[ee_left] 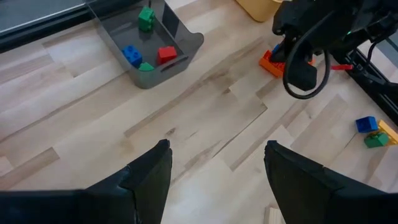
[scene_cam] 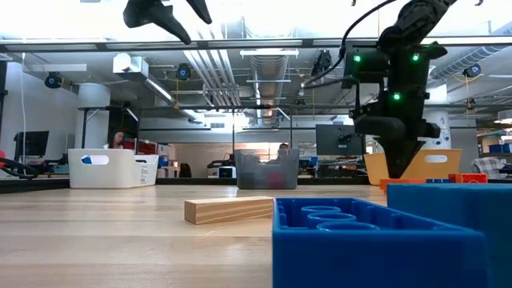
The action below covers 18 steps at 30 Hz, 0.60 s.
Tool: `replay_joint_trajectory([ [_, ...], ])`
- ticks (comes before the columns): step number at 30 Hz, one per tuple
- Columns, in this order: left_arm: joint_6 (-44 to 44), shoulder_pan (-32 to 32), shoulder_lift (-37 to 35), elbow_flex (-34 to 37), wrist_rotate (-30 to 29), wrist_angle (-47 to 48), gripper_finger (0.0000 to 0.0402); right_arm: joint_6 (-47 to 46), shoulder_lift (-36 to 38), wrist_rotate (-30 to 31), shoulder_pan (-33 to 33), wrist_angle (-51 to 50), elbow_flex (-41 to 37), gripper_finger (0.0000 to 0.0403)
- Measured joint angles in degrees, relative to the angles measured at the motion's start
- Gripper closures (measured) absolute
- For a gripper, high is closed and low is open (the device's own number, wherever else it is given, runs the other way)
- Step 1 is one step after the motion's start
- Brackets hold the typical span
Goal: Sort blocks by size
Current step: Put the big orange game piece into the white bin
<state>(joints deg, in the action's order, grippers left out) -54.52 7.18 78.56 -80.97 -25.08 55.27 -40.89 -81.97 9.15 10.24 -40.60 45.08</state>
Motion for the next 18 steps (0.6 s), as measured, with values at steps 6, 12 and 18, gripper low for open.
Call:
replay_joint_trajectory([
  [6,0.27,-0.17,0.00,0.00,-0.02,0.11,0.0171,1.08,0.17,-5.07,-0.67,4.22,0.95,0.0390],
  [12,0.26,-0.17,0.00,0.00,-0.02,0.11,0.0171,0.07,1.95,-4.87,-0.60,-0.28,4.33,0.0390],
  [18,0.23,-0.17,0.00,0.00,-0.04,0.05,0.0171,-4.44,1.82,-4.67,-0.49,-9.91,7.16,0.0389],
])
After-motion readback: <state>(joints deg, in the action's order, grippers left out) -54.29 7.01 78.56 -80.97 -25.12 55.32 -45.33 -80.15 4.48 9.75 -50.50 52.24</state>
